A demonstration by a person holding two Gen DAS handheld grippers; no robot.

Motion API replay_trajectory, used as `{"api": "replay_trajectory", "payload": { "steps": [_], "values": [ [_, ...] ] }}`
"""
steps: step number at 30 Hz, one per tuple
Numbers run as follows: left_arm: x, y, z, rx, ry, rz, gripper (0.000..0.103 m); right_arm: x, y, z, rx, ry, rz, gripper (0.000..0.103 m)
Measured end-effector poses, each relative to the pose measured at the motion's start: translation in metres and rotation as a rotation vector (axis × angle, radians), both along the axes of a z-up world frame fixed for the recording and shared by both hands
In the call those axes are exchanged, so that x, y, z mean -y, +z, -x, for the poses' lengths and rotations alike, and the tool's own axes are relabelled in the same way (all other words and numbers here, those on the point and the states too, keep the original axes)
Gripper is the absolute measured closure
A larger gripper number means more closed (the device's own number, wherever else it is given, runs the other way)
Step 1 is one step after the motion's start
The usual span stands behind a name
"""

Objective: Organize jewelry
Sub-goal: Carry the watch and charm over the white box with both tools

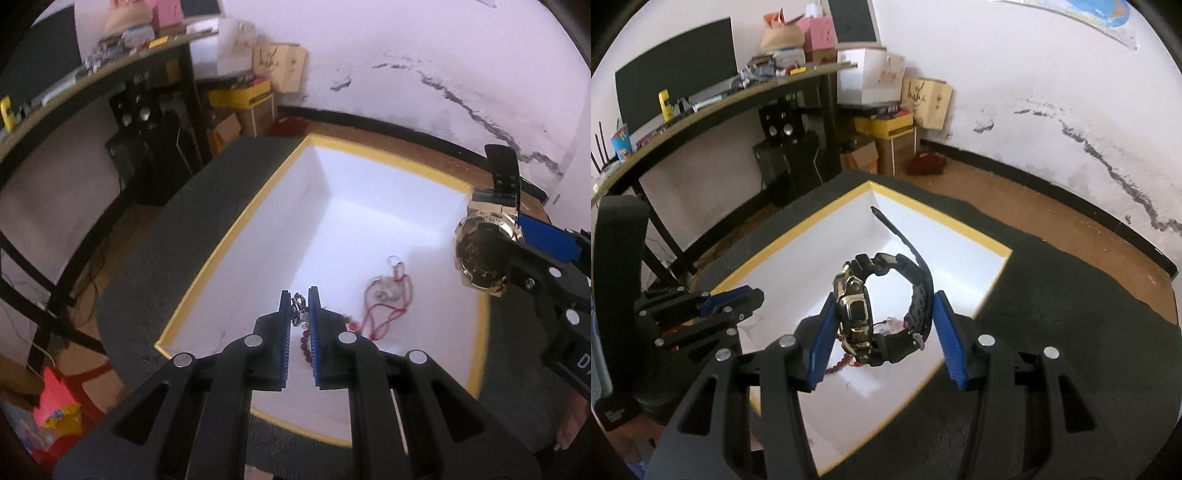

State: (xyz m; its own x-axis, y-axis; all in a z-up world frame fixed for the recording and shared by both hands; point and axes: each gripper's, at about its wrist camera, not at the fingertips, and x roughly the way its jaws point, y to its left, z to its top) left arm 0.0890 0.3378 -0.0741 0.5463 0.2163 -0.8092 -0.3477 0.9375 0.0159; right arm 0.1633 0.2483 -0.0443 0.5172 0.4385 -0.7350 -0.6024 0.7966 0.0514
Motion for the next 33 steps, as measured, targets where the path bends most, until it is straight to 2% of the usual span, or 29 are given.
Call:
{"api": "replay_trajectory", "payload": {
  "steps": [5,8,18,33],
  "values": [
    [-0.017,-0.027,-0.014,-0.036,0.028,0.017,0.094,-0.019,-0.030,-0.031,-0.052,0.010,0.013,0.052],
    [-0.024,-0.039,-0.018,-0.055,0.033,0.013,0.094,-0.029,-0.042,-0.044,-0.044,0.023,0.046,0.052],
    [-0.025,-0.053,-0.020,-0.079,0.039,0.020,0.094,-0.047,-0.083,-0.073,-0.091,0.041,0.132,0.052],
    [-0.022,-0.056,-0.024,-0.081,0.036,0.009,0.094,-0.052,-0.091,-0.077,-0.087,0.043,0.162,0.052]
  ]
}}
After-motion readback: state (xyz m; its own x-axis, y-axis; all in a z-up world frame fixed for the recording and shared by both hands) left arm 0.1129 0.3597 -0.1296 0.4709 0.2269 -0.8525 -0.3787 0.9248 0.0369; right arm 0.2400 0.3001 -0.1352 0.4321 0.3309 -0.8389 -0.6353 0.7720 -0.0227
